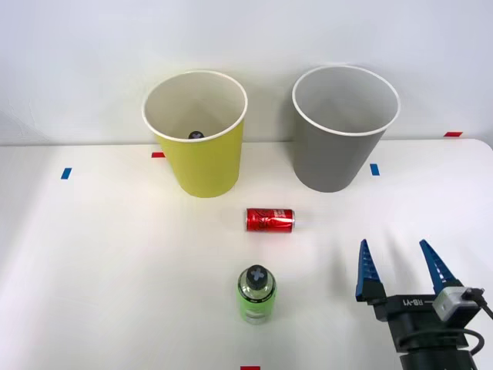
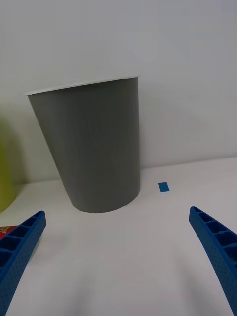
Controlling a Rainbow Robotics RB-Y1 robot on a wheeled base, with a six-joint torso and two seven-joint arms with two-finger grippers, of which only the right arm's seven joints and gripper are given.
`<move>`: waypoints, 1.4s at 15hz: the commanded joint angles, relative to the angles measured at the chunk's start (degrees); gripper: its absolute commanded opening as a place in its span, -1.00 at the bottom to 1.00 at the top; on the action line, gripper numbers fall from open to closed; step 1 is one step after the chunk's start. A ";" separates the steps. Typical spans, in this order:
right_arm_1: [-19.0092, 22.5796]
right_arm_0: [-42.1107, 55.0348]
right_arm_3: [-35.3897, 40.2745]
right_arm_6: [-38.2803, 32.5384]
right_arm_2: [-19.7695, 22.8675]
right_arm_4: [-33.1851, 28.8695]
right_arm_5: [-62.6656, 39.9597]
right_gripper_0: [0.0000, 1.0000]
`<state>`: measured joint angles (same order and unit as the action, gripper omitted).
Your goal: Put cans in the gray bin, plastic bottles in the light green bin
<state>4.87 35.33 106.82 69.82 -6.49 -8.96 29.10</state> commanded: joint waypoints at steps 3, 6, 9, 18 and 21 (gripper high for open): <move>-3.29 6.42 -0.12 1.02 -0.10 -4.05 3.77 1.00; -4.08 8.27 -3.63 1.81 0.33 -5.02 9.83 1.00; -4.87 8.62 -7.15 3.13 1.04 -5.28 15.10 1.00; 0.49 13.10 -8.82 25.72 -7.84 12.47 17.39 1.00; 2.07 14.16 -8.82 25.63 -9.60 12.73 17.39 1.00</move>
<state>6.41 49.14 98.00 95.48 -15.36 3.60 46.49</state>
